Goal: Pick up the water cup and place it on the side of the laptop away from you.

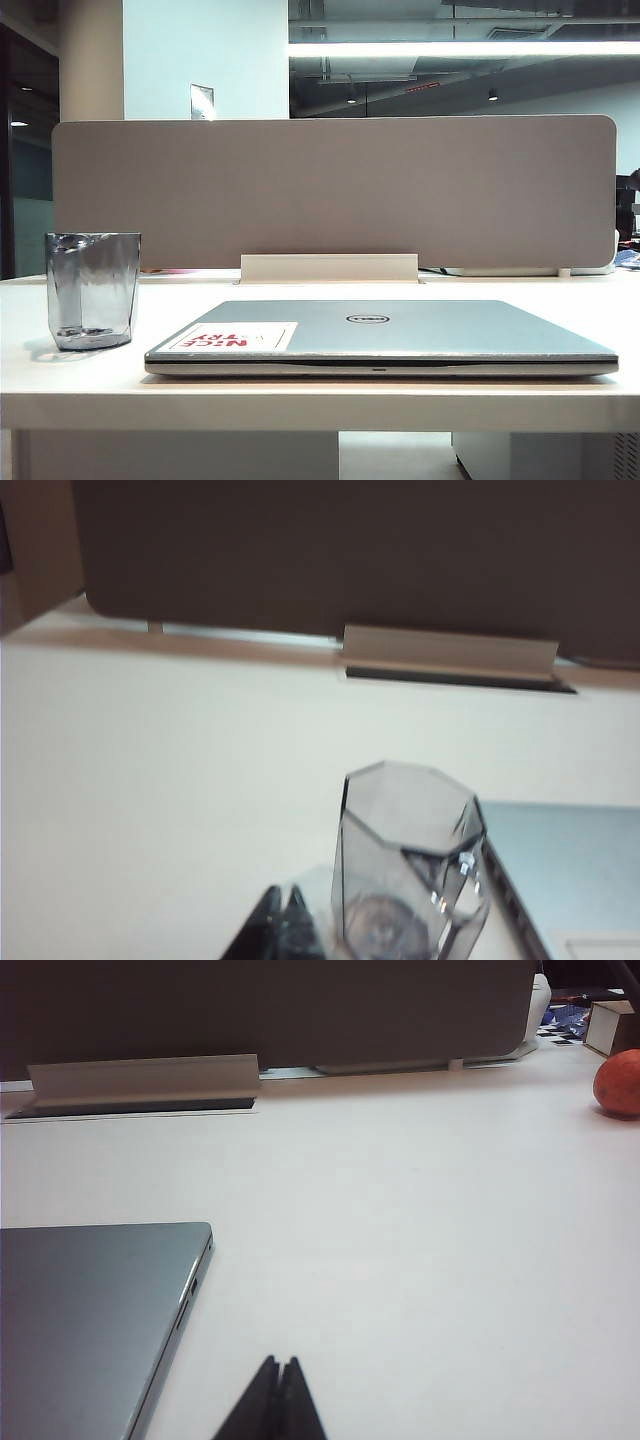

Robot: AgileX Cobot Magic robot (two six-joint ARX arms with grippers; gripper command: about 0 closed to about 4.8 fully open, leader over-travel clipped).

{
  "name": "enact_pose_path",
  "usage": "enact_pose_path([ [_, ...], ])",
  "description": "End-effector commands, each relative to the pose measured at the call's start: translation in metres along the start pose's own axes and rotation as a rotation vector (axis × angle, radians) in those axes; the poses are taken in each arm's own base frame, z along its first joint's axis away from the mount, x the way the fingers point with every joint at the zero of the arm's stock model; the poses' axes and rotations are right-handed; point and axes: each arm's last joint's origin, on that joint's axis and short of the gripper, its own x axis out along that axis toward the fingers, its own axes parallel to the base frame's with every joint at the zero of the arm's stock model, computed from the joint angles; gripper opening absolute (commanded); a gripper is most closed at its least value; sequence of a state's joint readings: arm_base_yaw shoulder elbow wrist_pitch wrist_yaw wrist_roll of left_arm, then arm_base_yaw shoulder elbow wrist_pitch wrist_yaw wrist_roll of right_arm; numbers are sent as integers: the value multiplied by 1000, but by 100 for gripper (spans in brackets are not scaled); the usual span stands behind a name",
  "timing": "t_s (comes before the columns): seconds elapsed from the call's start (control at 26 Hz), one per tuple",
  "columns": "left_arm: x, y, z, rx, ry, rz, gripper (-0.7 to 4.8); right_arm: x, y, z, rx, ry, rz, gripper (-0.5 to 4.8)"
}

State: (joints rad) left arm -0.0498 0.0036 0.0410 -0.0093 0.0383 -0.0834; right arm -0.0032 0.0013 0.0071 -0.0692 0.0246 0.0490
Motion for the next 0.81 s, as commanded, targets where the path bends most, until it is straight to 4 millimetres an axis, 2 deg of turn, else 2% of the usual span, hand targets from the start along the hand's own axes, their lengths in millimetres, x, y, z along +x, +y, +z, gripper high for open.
enact_pose_path([
  [0.04, -1, -1, 14, -1, -38, -5, -5, 0, 0, 0, 3, -11, 2, -8],
  [0.19, 2, -3, 29, -2, -12, -26, -5, 0, 1, 0, 3, -8, 36, -8],
  [0.35, 15, -5, 35, -6, 75, -87, -5, -1, 8, 0, 2, 3, 273, -8],
  [0.65, 34, -4, 25, -8, 175, -112, -5, -4, 14, -1, 0, 16, 521, -8],
  [0.81, 45, -6, 16, 39, 239, -205, -5, -4, 15, -1, 2, 25, 551, -8],
])
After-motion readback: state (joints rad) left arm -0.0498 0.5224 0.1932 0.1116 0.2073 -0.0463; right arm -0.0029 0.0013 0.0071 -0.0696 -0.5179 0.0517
